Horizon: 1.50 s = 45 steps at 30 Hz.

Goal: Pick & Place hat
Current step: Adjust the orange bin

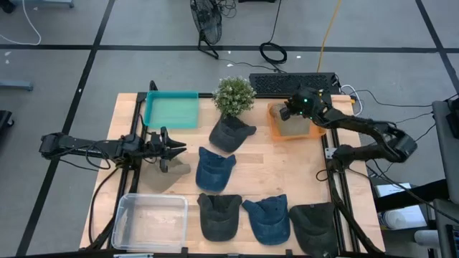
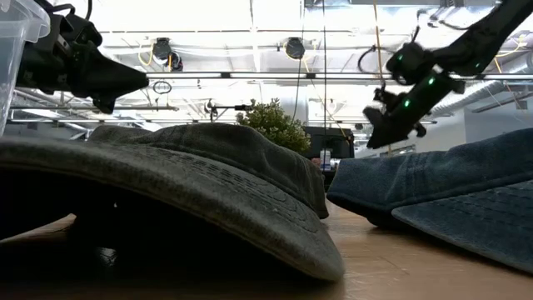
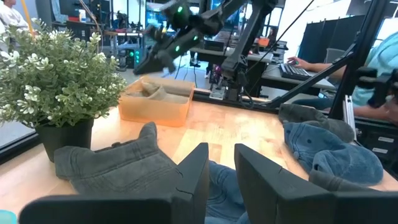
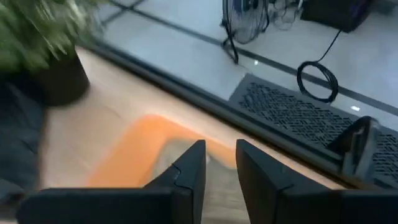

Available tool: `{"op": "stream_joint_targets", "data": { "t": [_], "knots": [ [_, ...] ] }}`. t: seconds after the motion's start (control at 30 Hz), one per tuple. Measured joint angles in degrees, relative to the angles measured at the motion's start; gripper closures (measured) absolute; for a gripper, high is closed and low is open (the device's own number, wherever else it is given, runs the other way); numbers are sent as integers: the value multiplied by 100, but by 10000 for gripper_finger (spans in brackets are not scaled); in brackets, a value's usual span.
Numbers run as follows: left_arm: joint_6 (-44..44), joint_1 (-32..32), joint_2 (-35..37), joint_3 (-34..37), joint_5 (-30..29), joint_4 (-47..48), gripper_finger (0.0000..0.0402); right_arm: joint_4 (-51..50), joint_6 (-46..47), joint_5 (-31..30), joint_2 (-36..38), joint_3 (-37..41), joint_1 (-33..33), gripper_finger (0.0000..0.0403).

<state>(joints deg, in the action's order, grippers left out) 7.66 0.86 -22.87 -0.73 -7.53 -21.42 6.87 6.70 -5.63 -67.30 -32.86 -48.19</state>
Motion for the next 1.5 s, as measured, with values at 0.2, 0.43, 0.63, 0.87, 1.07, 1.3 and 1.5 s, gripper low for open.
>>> {"op": "stream_joint_targets", "data": {
  "t": [0.2,0.43,0.63,0.87,1.07,1.3,1.5],
  "knots": [
    [50,0,0,0,2,74,314,-890,328,1562,794,0,271,326],
    [152,0,0,0,4,31,314,-2421,85,2217,1320,0,1062,326],
    [265,2,2,0,20,-157,314,-3479,529,2018,1413,0,1654,328],
    [248,72,2,0,20,-156,314,-4667,1387,835,1413,0,2005,362],
    [101,109,2,0,4,-158,314,-4599,1400,115,1413,0,1976,399],
    [105,109,2,0,0,-156,314,-4524,1360,110,1318,42,1889,402],
    [107,111,2,0,-29,-156,314,-4024,1052,-23,1265,333,1654,402]
  ]
}}
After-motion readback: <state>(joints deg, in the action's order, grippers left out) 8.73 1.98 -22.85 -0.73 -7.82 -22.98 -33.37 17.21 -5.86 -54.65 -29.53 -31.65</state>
